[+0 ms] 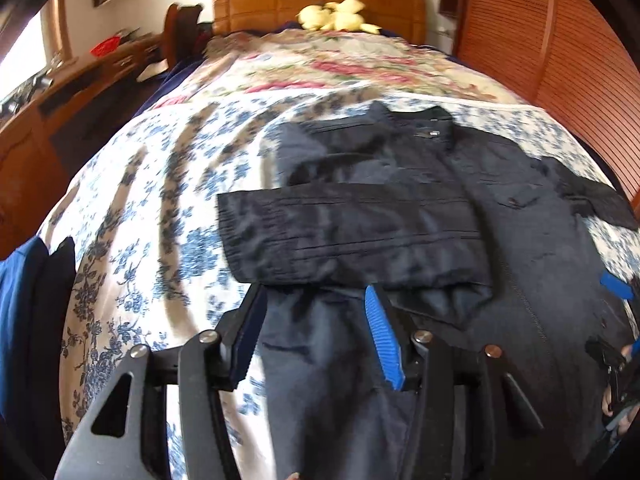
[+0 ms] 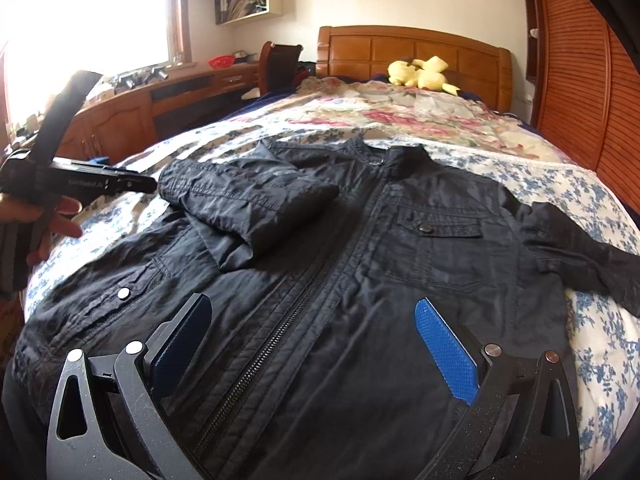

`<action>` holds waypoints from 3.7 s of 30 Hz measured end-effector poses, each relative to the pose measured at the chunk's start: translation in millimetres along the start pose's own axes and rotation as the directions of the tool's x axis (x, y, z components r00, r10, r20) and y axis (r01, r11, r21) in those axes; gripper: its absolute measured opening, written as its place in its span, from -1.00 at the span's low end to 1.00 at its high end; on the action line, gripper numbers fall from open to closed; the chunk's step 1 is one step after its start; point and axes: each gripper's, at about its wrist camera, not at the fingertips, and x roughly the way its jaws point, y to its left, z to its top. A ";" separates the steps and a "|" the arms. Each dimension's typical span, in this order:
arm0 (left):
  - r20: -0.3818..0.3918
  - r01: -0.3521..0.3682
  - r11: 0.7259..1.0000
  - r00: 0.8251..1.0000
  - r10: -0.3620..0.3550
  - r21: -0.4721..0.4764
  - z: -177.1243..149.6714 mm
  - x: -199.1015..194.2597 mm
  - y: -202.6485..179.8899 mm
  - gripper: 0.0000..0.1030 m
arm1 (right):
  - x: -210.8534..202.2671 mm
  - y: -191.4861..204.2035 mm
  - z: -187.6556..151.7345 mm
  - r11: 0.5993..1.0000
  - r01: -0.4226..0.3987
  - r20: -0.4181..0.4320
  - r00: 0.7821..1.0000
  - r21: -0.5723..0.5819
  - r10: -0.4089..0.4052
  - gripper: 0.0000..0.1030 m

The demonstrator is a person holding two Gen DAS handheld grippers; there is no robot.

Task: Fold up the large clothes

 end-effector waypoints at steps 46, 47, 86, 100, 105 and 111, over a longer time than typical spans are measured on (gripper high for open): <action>0.194 0.111 0.953 0.966 -0.170 0.281 40.9 -129.7 -160.0 -0.80 | -84.3 -57.3 -35.2 0.987 0.143 0.011 0.989 0.079 -0.145 1.00; 0.188 0.127 0.945 0.964 -0.190 0.303 35.7 -135.7 -166.7 -0.74 | -87.9 -60.1 -36.4 0.985 0.149 0.013 0.989 0.083 -0.150 1.00; 0.227 0.009 1.000 0.974 -0.008 -0.004 -178.7 -151.2 -10.2 -0.19 | 15.0 45.3 -31.7 0.993 -0.122 -0.124 0.985 -0.005 0.121 0.56; 0.238 -0.031 0.999 0.971 0.032 -0.008 -189.4 -155.8 -10.0 -0.19 | 7.9 41.0 -37.9 0.990 -0.139 -0.066 0.988 0.026 0.140 0.34; 0.242 -0.028 1.000 0.970 0.029 -0.007 -186.7 -157.0 -15.3 -0.19 | 7.2 39.9 -37.9 0.989 -0.145 -0.056 0.988 0.029 0.147 0.26; 0.243 -0.025 1.000 0.970 0.022 0.010 -183.2 -152.3 -24.9 -0.19 | 4.8 40.4 -38.9 0.987 -0.157 -0.046 0.986 0.025 0.158 -0.28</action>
